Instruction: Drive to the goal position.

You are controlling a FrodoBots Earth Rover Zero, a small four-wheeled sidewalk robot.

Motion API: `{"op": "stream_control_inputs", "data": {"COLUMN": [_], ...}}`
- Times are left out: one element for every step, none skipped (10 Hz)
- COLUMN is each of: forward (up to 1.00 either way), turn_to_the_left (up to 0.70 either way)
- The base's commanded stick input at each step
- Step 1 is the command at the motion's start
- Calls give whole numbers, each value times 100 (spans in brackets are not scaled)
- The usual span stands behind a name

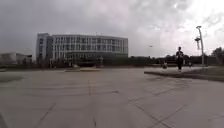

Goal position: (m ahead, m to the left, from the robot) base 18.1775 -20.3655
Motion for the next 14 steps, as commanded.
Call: {"op": "stream_control_inputs", "data": {"forward": [70, 70, 70, 70, 70, 70, 70, 70, 70, 70, 70, 70, 70, 70], "turn_to_the_left": [-1, -1, -1, -1, -1, -1, -2, -7, -17, -17, -1, -1, -1, -1]}}
